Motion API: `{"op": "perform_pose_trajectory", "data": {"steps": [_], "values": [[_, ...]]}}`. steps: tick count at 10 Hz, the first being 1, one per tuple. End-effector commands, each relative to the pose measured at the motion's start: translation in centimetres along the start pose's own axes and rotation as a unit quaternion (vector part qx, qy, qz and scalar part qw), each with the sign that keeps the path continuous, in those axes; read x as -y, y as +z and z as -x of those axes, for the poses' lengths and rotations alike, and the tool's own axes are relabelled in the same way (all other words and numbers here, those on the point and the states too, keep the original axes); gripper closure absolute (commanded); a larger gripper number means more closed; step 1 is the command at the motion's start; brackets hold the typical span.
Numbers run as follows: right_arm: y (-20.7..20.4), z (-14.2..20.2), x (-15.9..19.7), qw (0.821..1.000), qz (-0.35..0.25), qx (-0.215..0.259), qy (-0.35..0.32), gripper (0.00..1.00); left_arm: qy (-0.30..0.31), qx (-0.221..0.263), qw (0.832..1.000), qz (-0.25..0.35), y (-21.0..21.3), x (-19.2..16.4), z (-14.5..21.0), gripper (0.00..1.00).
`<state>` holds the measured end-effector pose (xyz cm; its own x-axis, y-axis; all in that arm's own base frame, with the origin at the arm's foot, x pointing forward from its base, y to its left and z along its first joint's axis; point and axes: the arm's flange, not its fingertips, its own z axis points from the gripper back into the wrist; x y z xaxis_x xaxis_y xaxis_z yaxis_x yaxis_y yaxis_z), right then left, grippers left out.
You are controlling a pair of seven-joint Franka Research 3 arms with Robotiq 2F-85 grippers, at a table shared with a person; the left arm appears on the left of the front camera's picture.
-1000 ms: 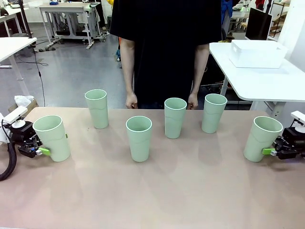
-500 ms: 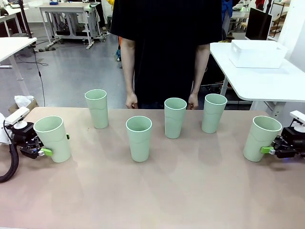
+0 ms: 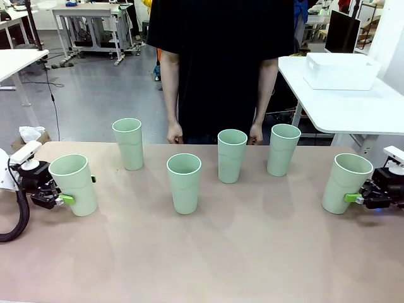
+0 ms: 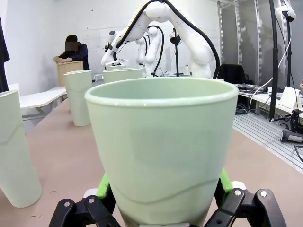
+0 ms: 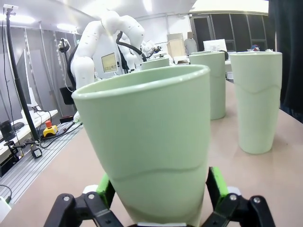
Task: Stack the cups and store them in the basket.
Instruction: Pick up two Reusable plastic cups , one in each hand.
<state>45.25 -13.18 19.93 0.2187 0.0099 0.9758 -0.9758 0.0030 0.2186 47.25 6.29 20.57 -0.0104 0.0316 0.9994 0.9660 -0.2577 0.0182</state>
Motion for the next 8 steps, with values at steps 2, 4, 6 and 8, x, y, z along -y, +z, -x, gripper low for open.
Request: {"op": "perform_pose_trajectory", "data": {"steps": [2,4,6,8], "values": [[-1.0,-0.5,-0.1,1.000,0.020,0.005,-0.011,0.00,-0.026,-0.008,1.000,-0.015,-1.3,1.2,0.0,0.00],[-1.1,-0.4,-0.1,1.000,0.018,0.005,-0.013,0.00,-0.029,-0.005,0.999,-0.018,-1.3,1.3,-0.1,0.00],[-1.1,-0.4,-0.1,1.000,0.015,0.002,-0.012,0.00,-0.017,-0.005,1.000,-0.022,-1.3,1.3,-0.3,0.00],[-1.2,-0.4,0.1,1.000,0.015,0.003,-0.001,0.00,-0.007,-0.002,1.000,-0.012,-0.6,0.1,-0.2,0.02]]}}
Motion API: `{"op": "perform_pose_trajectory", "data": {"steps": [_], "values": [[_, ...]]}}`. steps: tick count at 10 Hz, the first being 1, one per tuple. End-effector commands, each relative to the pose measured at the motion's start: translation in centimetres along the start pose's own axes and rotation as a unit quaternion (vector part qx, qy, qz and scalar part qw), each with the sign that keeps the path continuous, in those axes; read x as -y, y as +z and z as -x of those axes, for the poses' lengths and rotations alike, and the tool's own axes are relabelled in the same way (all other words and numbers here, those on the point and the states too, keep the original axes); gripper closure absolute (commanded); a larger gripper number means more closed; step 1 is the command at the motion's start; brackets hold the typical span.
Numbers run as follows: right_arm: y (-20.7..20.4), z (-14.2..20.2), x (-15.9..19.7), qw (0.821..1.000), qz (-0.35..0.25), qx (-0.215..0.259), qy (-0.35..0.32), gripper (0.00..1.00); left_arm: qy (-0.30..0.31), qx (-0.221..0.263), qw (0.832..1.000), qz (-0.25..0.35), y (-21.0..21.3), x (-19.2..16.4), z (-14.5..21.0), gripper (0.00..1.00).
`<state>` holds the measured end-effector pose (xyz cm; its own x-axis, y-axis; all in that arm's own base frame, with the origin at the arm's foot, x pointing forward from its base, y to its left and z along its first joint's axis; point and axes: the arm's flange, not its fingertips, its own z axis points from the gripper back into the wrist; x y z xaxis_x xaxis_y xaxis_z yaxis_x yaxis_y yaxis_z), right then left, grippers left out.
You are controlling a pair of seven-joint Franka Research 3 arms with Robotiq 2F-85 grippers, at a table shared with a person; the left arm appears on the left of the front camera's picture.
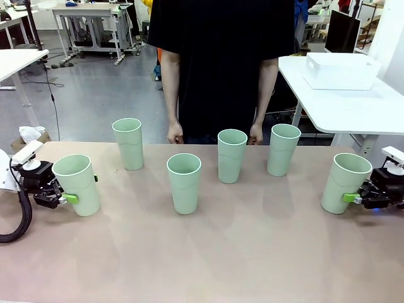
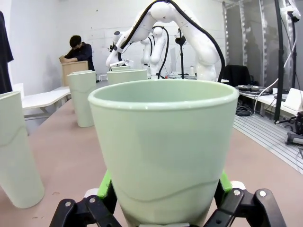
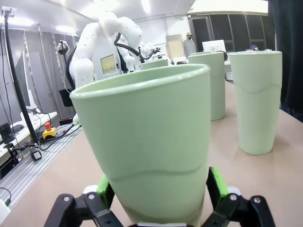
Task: Stack the cups and store them in the basket.
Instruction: Pick up two Reusable plastic cups , one in each hand.
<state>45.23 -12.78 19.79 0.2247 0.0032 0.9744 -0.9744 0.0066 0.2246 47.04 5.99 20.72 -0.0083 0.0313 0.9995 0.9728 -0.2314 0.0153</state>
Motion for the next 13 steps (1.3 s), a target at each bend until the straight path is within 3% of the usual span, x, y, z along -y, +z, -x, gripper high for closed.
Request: {"op": "perform_pose_trajectory", "data": {"steps": [1,2,3,4,5,6,7,8,9,11,12,13], "values": [[-0.7,-0.5,0.0,1.000,0.018,-0.001,-0.006,0.20,-0.007,-0.004,1.000,0.008,-0.2,-0.1,0.0,0.18],[-0.8,-0.5,0.0,1.000,0.017,-0.001,-0.004,0.20,-0.007,-0.006,1.000,0.008,-0.2,0.0,0.0,0.20],[-0.6,-0.5,0.1,1.000,0.018,-0.001,-0.003,0.40,-0.007,-0.006,1.000,0.011,-0.2,-0.1,0.0,0.37],[-0.6,-0.5,0.1,1.000,0.018,0.001,-0.005,0.24,-0.008,-0.005,1.000,0.011,-0.2,-0.1,-0.1,0.39],[-0.6,-0.3,0.0,1.000,0.019,0.003,-0.005,0.60,-0.010,-0.004,1.000,0.009,-0.1,0.1,-0.1,0.55],[-0.5,-0.3,0.1,1.000,0.020,0.002,-0.003,0.44,-0.013,-0.002,1.000,0.007,0.0,0.1,-0.2,0.57],[-0.5,-0.2,0.2,1.000,0.020,0.004,-0.002,0.80,-0.015,0.001,1.000,0.006,0.1,0.2,-0.2,0.74],[-0.4,-0.3,0.3,1.000,0.008,0.011,0.001,0.35,-0.026,0.012,1.000,0.013,0.1,0.3,-0.4,0.76],[0.0,-0.1,0.1,1.000,0.004,0.000,0.001,0.35,0.004,-0.006,1.000,0.002,0.0,-0.4,-0.2,0.76],[0.0,-0.1,0.1,1.000,0.004,0.000,0.001,0.35,0.004,-0.006,1.000,0.002,0.0,-0.4,-0.2,0.76],[0.1,0.0,0.1,1.000,0.003,0.000,0.001,0.16,0.009,-0.004,1.000,0.000,0.3,-0.4,-0.2,0.15],[-0.3,-1.6,-0.2,1.000,0.016,0.004,0.009,0.16,0.009,-0.010,1.000,-0.003,0.3,-0.1,-1.3,0.15]]}}
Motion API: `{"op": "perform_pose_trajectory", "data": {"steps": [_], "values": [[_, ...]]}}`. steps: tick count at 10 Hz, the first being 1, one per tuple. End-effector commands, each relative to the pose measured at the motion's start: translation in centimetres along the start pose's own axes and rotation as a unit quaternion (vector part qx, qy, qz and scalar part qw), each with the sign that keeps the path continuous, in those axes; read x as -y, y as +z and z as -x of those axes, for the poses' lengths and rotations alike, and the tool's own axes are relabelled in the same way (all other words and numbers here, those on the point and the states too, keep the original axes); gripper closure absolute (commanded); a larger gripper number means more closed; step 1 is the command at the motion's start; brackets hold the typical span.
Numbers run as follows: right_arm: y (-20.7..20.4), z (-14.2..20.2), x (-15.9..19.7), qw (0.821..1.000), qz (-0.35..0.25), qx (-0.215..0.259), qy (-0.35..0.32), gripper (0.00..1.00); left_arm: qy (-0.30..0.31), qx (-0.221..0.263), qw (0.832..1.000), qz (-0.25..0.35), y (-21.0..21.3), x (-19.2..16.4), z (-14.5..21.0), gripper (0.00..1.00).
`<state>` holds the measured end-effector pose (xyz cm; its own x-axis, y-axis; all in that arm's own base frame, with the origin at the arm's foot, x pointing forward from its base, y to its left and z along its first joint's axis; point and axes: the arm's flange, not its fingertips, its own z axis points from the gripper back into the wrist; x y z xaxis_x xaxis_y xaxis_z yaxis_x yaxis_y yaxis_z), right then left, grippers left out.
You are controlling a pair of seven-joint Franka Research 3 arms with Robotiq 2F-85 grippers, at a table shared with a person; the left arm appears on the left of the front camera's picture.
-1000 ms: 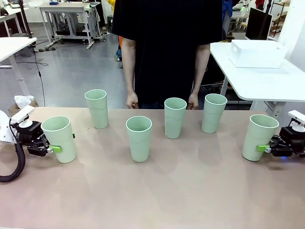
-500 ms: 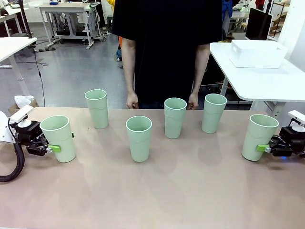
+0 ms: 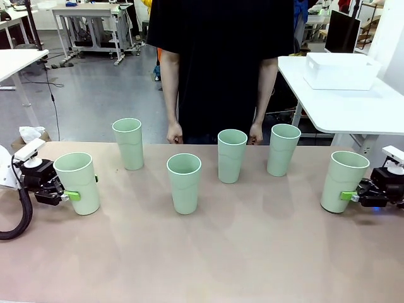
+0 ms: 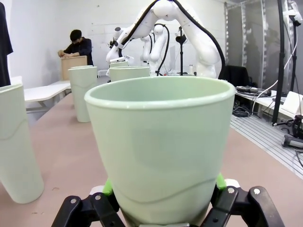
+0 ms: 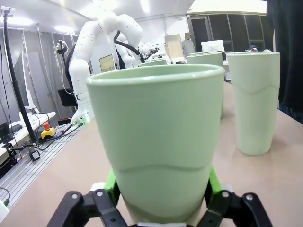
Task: Stack the cups and store them in the basket.
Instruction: Pick up two Reusable plastic cups , one in each hand.
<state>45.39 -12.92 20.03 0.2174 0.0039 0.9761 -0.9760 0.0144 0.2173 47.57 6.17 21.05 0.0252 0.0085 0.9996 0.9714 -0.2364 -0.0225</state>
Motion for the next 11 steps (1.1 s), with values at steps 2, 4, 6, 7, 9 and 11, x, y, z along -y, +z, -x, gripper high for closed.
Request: {"op": "perform_pose_trajectory", "data": {"steps": [2,4,6,7,9,11], "values": [[-0.9,-4.1,-0.9,0.999,0.035,0.010,0.018,0.16,-0.013,-0.006,1.000,-0.019,-0.6,0.5,-2.8,0.15],[-1.3,-7.7,-2.2,0.997,0.057,0.025,0.034,0.16,-0.031,-0.003,0.999,-0.036,-0.8,1.5,-6.0,0.15],[-2.4,-10.6,-3.7,0.996,0.073,0.031,0.044,0.16,-0.050,0.010,0.997,-0.049,-1.2,2.6,-8.8,0.15],[-3.1,-11.8,-4.6,0.995,0.085,0.034,0.050,0.16,-0.061,0.021,0.996,-0.061,-1.4,3.3,-10.1,0.15],[-4.4,-13.9,-7.0,0.992,0.100,0.052,0.063,0.16,-0.076,0.028,0.993,-0.086,-1.5,5.0,-13.1,0.15],[-6.2,-14.6,-7.8,0.990,0.116,0.055,0.064,0.16,-0.080,0.033,0.992,-0.097,-2.9,4.9,-14.8,0.15]]}}
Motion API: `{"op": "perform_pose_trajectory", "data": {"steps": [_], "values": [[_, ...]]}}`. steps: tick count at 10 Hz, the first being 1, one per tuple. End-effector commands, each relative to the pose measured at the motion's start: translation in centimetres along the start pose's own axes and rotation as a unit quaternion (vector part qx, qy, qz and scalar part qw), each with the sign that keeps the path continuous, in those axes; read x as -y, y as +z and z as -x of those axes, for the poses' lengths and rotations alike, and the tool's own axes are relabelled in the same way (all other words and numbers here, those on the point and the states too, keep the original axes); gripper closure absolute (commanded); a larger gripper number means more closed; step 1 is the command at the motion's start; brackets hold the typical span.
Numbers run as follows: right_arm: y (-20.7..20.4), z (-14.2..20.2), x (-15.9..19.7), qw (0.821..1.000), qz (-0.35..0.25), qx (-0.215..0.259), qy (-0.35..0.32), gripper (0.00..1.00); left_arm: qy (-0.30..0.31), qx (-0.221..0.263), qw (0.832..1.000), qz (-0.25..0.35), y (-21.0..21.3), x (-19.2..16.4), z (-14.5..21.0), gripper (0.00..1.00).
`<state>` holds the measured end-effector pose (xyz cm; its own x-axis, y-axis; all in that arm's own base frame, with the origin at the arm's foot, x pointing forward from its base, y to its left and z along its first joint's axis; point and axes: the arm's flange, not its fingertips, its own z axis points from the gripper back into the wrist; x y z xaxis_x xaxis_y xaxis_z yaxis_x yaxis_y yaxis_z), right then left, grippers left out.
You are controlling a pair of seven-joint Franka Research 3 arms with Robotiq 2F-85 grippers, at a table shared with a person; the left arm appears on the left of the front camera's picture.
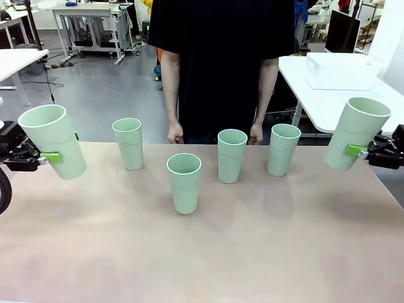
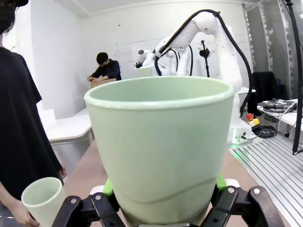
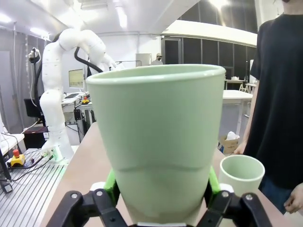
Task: Stack the cups and store them in the basket.
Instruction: Pick up two Reusable plastic cups , one in each hand.
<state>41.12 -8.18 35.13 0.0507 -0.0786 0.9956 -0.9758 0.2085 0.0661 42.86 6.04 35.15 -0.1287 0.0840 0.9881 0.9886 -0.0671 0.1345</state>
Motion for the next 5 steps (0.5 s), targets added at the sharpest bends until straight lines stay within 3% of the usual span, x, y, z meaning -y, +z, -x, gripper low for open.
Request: {"op": "perform_pose_trajectory", "data": {"steps": [1,5], "values": [[-2.6,-0.9,-1.2,1.000,0.021,-0.006,-0.013,0.16,0.007,0.003,1.000,-0.013,-2.6,-0.3,-1.3,0.15],[-6.8,-0.8,-2.3,0.999,0.000,-0.038,-0.010,0.16,0.002,-0.018,1.000,-0.007,-6.8,-1.9,-3.3,0.15]]}}
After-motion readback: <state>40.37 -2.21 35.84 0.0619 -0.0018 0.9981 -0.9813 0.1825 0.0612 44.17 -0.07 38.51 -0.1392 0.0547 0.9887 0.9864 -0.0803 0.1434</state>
